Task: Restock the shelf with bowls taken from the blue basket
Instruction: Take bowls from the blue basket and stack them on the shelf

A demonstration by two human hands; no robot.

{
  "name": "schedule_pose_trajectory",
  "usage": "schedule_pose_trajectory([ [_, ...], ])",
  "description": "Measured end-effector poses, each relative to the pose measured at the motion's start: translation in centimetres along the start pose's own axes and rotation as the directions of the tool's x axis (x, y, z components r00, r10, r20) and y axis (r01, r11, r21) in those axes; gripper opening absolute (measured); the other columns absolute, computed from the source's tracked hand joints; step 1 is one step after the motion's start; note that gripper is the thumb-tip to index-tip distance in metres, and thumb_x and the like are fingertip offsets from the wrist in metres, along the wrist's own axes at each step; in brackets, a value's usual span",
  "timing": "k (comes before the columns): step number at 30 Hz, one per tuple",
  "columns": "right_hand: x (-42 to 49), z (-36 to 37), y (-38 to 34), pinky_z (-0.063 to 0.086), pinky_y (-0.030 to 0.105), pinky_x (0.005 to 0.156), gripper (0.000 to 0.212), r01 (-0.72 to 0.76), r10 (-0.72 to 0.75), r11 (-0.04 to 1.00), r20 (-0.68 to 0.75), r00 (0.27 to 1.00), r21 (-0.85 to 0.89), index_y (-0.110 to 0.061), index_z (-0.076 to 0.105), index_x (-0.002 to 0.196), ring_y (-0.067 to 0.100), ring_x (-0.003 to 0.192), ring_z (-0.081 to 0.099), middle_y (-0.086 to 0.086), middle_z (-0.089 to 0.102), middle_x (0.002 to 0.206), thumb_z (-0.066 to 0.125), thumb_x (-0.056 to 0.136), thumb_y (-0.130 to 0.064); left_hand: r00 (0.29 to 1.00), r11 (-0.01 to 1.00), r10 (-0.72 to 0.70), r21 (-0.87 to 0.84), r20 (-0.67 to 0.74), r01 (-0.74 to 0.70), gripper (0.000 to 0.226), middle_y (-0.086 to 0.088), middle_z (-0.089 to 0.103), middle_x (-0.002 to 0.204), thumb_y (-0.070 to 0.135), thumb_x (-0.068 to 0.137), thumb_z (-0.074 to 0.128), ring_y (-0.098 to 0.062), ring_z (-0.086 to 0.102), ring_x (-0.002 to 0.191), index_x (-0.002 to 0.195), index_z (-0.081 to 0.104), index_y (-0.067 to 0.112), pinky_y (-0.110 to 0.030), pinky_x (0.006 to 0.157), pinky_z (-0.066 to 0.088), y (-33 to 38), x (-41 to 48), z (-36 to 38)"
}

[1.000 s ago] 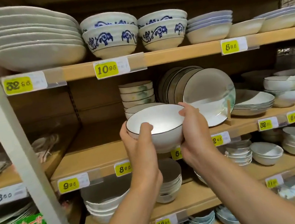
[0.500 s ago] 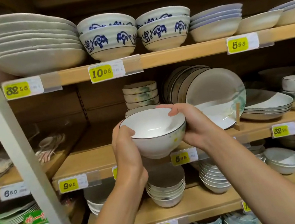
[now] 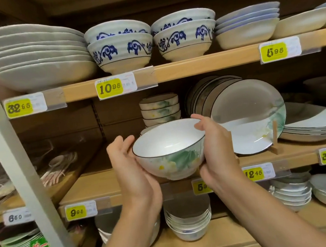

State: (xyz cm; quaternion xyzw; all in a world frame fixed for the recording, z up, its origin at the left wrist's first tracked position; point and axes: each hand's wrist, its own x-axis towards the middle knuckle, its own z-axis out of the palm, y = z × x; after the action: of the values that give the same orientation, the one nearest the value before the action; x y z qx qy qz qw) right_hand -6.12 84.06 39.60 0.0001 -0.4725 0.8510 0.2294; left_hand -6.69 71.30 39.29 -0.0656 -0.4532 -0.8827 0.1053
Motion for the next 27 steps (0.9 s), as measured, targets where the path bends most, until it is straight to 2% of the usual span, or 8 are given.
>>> schedule_pose_trajectory([
  [4, 0.6, 1.1, 0.4, 0.056, 0.025, 0.062, 0.038, 0.062, -0.062, 0.997, -0.006, 0.998, 0.052, -0.032, 0.067, 0.112, 0.014, 0.097, 0.062, -0.007, 0.066, 0.1, 0.052, 0.077, -0.033, 0.979, 0.986, 0.153, 0.04, 0.138, -0.16, 0.032, 0.002, 0.071, 0.085, 0.041, 0.088, 0.041, -0.012, 0.068, 0.086, 0.085, 0.067, 0.021, -0.026, 0.07, 0.054, -0.5, 0.6, 0.8],
  [6, 1.5, 1.8, 0.1, 0.055, 0.033, 0.079, 0.036, 0.045, -0.046, 0.998, 0.022, 0.999, 0.036, -0.028, 0.067, 0.107, 0.017, 0.101, 0.063, -0.003, 0.069, 0.103, 0.053, 0.076, -0.038, 0.972, 0.976, 0.171, 0.105, 0.162, -0.19, 0.038, 0.006, 0.066, 0.074, 0.038, 0.094, 0.036, -0.01, 0.064, 0.077, 0.073, 0.065, 0.028, -0.026, 0.065, 0.05, 0.1, 2.1, 1.2],
  [10, 3.9, 2.7, -0.7, 0.052, 0.035, 0.079, 0.025, 0.03, -0.027, 0.999, 0.082, 0.996, -0.043, -0.017, 0.066, 0.098, 0.023, 0.094, 0.068, 0.01, 0.072, 0.094, 0.05, 0.09, -0.036, 0.949, 0.947, 0.195, 0.204, 0.249, -0.248, 0.06, 0.01, 0.07, 0.062, 0.039, 0.098, 0.03, 0.0, 0.067, 0.063, 0.054, 0.072, 0.035, -0.016, 0.056, 0.051, 1.1, 5.2, 2.0],
  [14, 5.4, 2.9, -0.8, 0.055, 0.027, 0.071, 0.024, 0.077, -0.07, 0.995, 0.107, 0.992, -0.062, -0.022, 0.064, 0.099, 0.015, 0.085, 0.069, 0.002, 0.073, 0.088, 0.05, 0.089, -0.038, 0.95, 0.947, 0.177, 0.218, 0.259, -0.236, 0.045, 0.001, 0.073, 0.07, 0.042, 0.092, 0.039, -0.011, 0.071, 0.068, 0.07, 0.075, 0.026, -0.02, 0.056, 0.053, 1.8, 7.4, 2.5],
  [17, 6.1, 3.3, -0.8, 0.054, 0.035, 0.085, 0.024, 0.112, -0.102, 0.989, 0.108, 0.989, -0.099, -0.031, 0.064, 0.1, 0.019, 0.099, 0.067, 0.006, 0.072, 0.104, 0.051, 0.084, -0.042, 0.96, 0.936, 0.181, 0.263, 0.213, -0.235, 0.041, -0.009, 0.073, 0.101, 0.049, 0.078, 0.046, -0.022, 0.07, 0.095, 0.101, 0.065, 0.021, -0.035, 0.079, 0.056, 1.8, 8.2, 2.7],
  [20, 7.6, 3.6, -1.1, 0.055, 0.033, 0.08, 0.025, 0.103, -0.092, 0.983, 0.075, 0.993, -0.152, -0.029, 0.062, 0.102, 0.019, 0.098, 0.068, 0.005, 0.073, 0.1, 0.049, 0.087, -0.046, 0.97, 0.929, 0.147, 0.311, 0.194, -0.203, 0.051, -0.014, 0.069, 0.115, 0.052, 0.076, 0.048, -0.027, 0.067, 0.107, 0.114, 0.061, 0.021, -0.046, 0.097, 0.051, 1.8, 9.2, 3.3],
  [24, 9.5, 3.7, -0.9, 0.049, 0.043, 0.095, 0.066, 0.104, -0.1, 0.926, 0.031, 0.995, -0.364, -0.016, 0.062, 0.112, 0.023, 0.1, 0.065, 0.008, 0.071, 0.102, 0.042, 0.072, -0.064, 0.974, 0.887, 0.128, 0.419, 0.184, -0.196, 0.043, -0.005, 0.076, 0.093, 0.052, 0.074, 0.043, -0.019, 0.072, 0.091, 0.097, 0.067, 0.025, -0.037, 0.082, 0.055, 1.1, 11.0, 3.5],
  [27, 10.2, 3.4, -0.5, 0.043, 0.047, 0.102, 0.079, 0.07, -0.073, 0.878, 0.011, 0.997, -0.474, -0.016, 0.063, 0.115, 0.025, 0.105, 0.061, 0.008, 0.068, 0.11, 0.033, 0.065, -0.071, 0.989, 0.857, 0.1, 0.495, 0.114, -0.143, 0.059, -0.008, 0.072, 0.104, 0.061, 0.065, 0.038, -0.022, 0.067, 0.099, 0.095, 0.069, 0.022, -0.045, 0.095, 0.052, 0.1, 11.9, 3.2],
])
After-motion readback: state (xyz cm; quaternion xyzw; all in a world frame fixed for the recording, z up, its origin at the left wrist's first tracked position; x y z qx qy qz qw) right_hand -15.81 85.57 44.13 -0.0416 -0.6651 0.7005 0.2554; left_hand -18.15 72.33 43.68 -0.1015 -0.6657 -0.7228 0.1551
